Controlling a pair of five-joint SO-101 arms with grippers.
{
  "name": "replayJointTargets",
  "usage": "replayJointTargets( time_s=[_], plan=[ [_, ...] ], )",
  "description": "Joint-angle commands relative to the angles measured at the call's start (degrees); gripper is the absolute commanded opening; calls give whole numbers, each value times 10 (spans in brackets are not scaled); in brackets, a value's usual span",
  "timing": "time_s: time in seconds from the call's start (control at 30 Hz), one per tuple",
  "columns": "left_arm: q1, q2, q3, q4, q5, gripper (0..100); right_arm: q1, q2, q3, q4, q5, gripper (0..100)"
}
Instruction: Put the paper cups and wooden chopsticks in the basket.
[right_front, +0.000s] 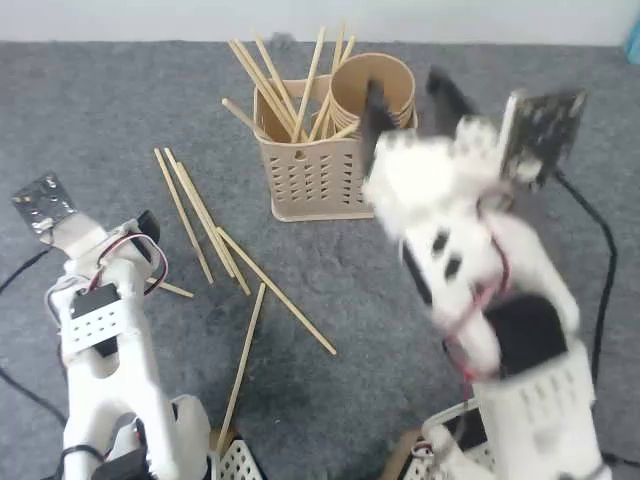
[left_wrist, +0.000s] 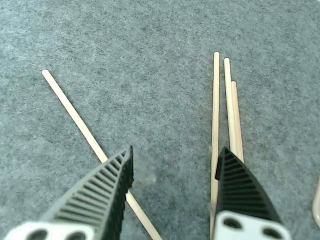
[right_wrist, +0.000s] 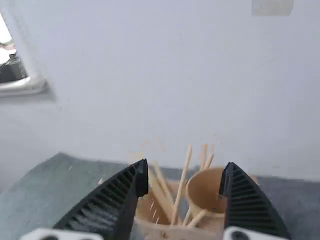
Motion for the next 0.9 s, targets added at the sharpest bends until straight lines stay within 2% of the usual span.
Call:
replayJointTargets(
  time_s=[0.0, 0.27, 0.4, 0.53, 0.63, 0.87],
  plan=[
    [3, -9, 0, -11, -4, 250, -60, -46, -34, 119, -9, 242],
    [1, -10, 7, -11, -4, 250, -218, -51, 23, 309, -4, 242],
    [1, -10, 7, -11, -4, 250, -253, -51, 156, 338, 95, 242],
    [1, -10, 7, -11, -4, 250, -287, -44, 349, 269, 171, 242],
    [1, -10, 6, -11, -4, 250, -292, -30, 433, 165, 171, 242],
    [1, -10, 5, -11, -3, 250, -288, 46, 422, 3, 171, 242]
  ],
)
